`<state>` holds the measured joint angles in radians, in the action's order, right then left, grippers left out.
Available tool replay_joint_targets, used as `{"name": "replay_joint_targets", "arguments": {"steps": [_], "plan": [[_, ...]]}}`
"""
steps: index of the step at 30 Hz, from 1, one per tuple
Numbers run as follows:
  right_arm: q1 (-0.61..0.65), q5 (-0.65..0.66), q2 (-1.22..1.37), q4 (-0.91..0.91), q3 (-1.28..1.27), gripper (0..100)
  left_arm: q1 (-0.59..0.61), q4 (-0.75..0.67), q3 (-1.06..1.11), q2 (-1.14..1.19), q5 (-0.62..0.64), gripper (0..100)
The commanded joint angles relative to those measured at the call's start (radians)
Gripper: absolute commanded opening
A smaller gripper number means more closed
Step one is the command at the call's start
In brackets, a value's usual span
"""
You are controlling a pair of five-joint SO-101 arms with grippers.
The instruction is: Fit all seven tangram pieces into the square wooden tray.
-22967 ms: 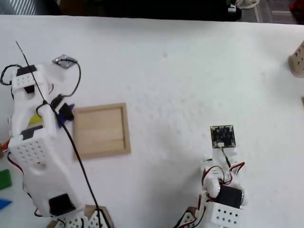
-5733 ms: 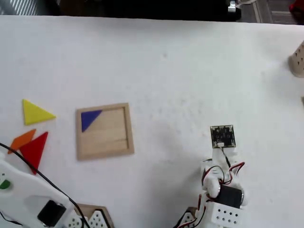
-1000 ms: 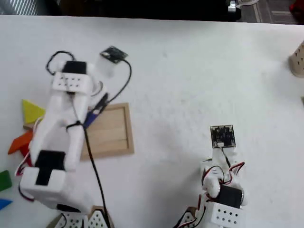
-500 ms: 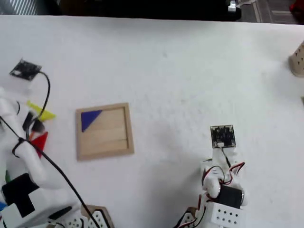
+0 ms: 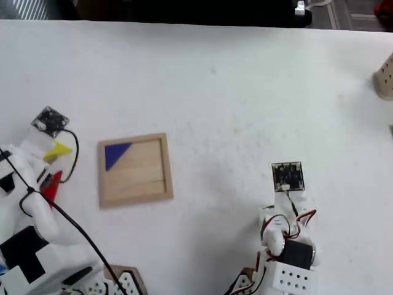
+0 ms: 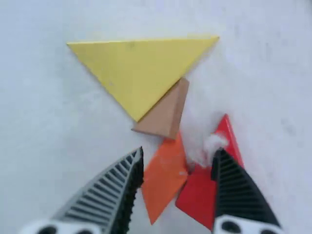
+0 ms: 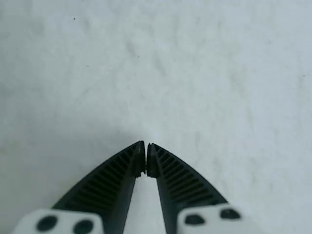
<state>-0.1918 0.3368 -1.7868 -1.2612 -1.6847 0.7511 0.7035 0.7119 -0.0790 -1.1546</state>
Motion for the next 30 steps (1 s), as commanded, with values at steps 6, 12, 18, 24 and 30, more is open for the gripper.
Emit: {"name": "replay_joint_targets", "arguments": {"steps": [6, 12, 18, 24, 30], "plan": [[0.005, 0.009, -0.012, -0.005, -0.006, 1.7, 0.007, -0.381, 0.098, -0.051, -0.028, 24], [0.005, 0.009, -0.012, -0.005, -0.006, 1.7, -0.018, -0.384, 0.087, 0.012, -0.029, 24], [0.005, 0.009, -0.012, -0.005, -0.006, 1.7, -0.027, -0.379, 0.005, 0.183, -0.068, 24], [0.005, 0.009, -0.012, -0.005, -0.006, 1.7, -0.03, -0.374, -0.005, 0.222, -0.071, 24], [0.005, 0.009, -0.012, -0.005, -0.006, 1.7, -0.033, -0.264, -0.014, 0.222, -0.068, 22]]}}
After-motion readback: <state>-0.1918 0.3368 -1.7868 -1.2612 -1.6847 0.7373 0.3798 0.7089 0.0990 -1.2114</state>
